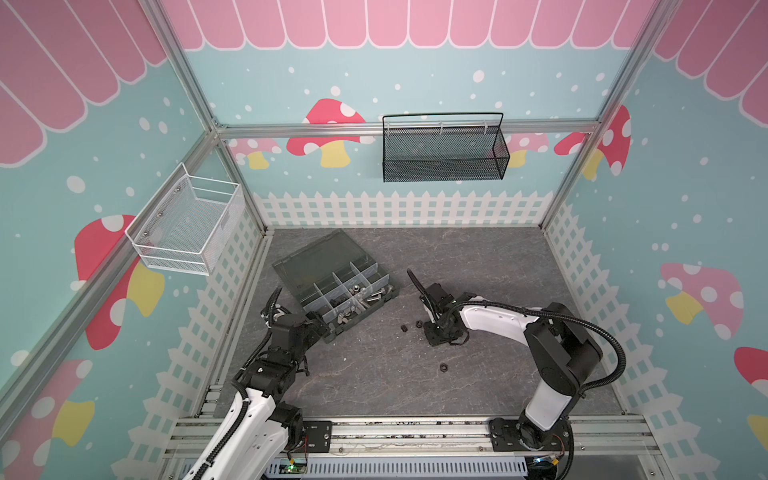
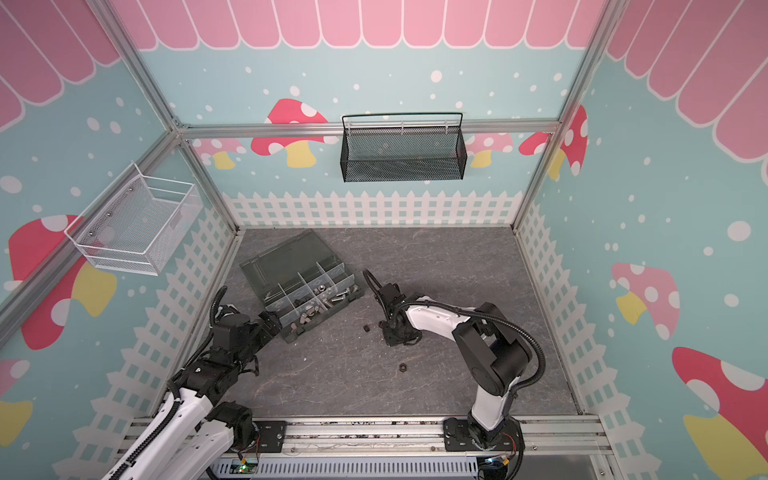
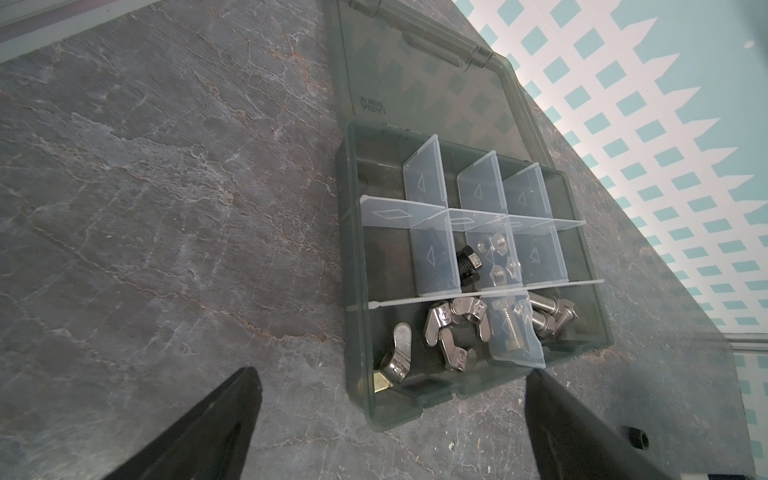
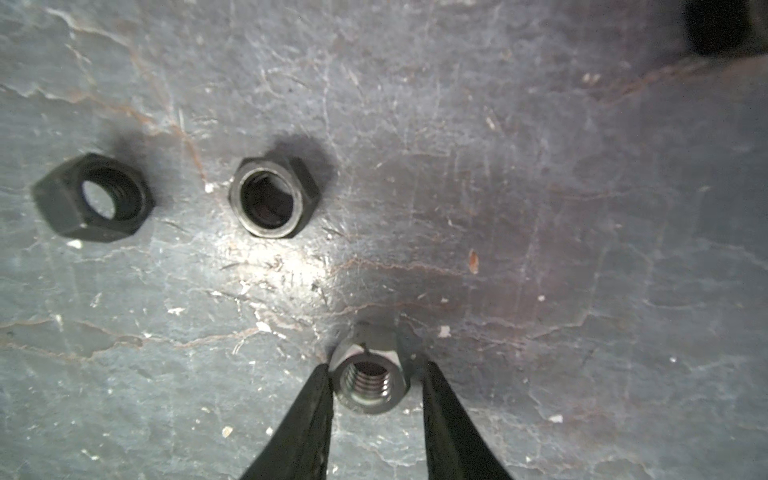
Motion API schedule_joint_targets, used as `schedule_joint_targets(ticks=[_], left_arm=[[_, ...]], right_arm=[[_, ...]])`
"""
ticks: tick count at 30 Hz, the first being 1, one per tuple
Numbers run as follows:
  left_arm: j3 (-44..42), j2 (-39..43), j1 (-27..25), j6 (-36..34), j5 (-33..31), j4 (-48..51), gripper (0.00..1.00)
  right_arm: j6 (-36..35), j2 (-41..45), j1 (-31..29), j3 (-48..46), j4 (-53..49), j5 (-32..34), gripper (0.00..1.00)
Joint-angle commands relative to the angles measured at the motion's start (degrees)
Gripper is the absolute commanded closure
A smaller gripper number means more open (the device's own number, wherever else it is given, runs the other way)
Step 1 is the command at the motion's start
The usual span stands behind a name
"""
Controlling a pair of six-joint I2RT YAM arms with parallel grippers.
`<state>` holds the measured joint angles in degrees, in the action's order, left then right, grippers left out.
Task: Sort the screws and nuts into containers
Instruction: 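Lower the right gripper onto the silver nut and close on it, then lift the silver nut with the right gripper and carry it over the organizer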
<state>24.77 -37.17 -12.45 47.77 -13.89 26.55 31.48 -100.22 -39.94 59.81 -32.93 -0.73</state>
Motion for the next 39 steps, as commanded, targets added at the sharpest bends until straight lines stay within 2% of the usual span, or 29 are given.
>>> schedule_joint_targets(ticks=[1,8,18,30,39], left_arm=[[0.01,0.46,0.27,0.92,-0.22,0.36,0.00],[-0.08,0.76,0.24,1.10,-0.16,0.35,0.00],[0.00,1.28,0.27,1.01,-0.26,0.79,0.00],[0.12,1.03,0.30,1.10,-0.48,0.74,0.00],[-0.08,0.76,0.32,1.27,-0.27,0.38,0.00]], right_arm=[[-0.47,-1.76,0.22,0.66,-0.12,-0.18,0.65],[-1.14,-2.77,0.19,0.57,0.23,-1.03,0.71],[-1.33,-1.68,0.17,0.64,0.91,-1.59,0.88],[-2.06,2.21,-0.12,2.57,0.50,-0.03,0.95],[-4.18,2.52,-1.36,7.18,2.02,0.50,0.95]])
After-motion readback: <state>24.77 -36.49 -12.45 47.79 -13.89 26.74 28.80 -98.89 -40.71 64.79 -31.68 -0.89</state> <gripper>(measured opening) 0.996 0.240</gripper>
